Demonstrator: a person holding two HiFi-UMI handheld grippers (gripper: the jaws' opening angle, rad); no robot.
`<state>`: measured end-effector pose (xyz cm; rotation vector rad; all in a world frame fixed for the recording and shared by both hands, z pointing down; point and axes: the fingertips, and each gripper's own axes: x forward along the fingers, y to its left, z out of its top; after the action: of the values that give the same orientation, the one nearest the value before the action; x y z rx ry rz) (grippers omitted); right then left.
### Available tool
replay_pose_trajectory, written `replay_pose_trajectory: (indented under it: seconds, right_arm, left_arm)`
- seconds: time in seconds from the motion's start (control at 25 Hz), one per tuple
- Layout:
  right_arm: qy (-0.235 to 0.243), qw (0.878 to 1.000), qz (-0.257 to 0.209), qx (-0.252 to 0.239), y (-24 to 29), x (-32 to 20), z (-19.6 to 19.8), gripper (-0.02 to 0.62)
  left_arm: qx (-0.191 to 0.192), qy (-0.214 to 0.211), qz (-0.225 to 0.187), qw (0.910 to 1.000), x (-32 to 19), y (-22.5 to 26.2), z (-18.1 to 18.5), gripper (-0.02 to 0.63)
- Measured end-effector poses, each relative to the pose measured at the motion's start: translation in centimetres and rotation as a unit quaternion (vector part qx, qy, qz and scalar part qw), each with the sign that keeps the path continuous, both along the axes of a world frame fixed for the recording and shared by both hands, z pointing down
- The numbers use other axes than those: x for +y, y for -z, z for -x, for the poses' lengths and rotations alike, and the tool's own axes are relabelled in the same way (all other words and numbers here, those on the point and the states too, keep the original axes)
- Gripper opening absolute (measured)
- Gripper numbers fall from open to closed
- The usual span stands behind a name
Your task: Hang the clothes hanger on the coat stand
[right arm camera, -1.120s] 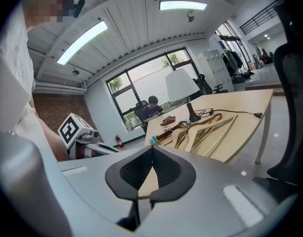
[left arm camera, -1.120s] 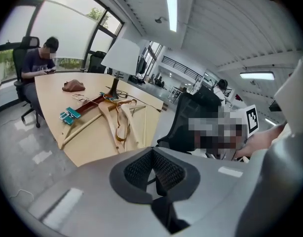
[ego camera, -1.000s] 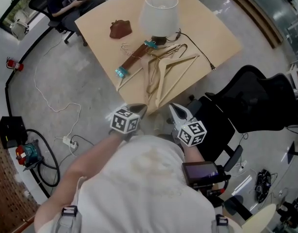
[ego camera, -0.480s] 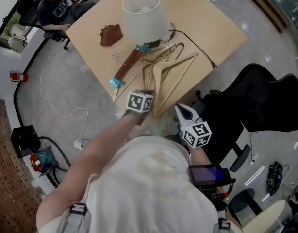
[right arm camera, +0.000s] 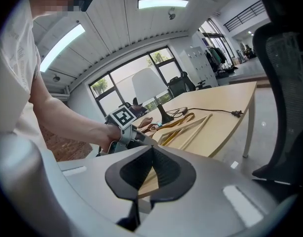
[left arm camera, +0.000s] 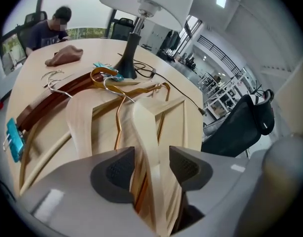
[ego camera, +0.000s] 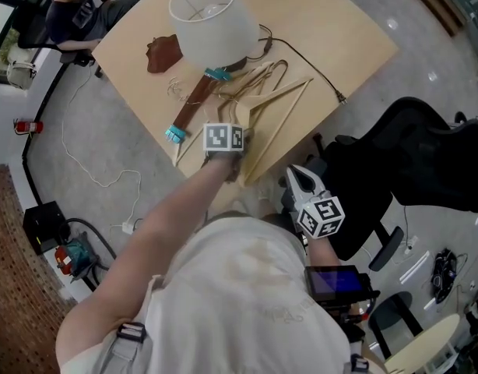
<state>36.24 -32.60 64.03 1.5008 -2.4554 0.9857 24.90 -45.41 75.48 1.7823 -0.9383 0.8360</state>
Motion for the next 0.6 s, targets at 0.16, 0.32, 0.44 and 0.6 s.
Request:
replay_pose_trajectory:
  seconds: [0.16,0.32,0.44,0.6]
  right_arm:
    - [-0.001,1.0,0.003,-0.009,-0.2,-0.5,-0.3,0.014]
    - [-0.005,1.0,0.009,-0.015,-0.4,-0.6,-0.9,0.012]
    - [-0.009,1.0,0.012,-0.02,-0.6,-0.6,-1.5,0.014]
    - [-0.004,1.0,0.015,-0.025,-1.1,-1.0,-1.6,0.014]
  left_arm:
    - [-0.034,-0.021,0.007,0.9992,-0.2,-1.1,-0.9,0.229]
    - [-0.084,-0.05,0.006,0.9952,0.0,-2.1,-0.8,0.158]
    - [-0.084,-0.052,0.0,0.9951,-0.2,-1.8,-0.6,0.135]
    - [-0.098,-0.066,-0.041,0.9922,-0.8,-0.5,-0.3,0.118]
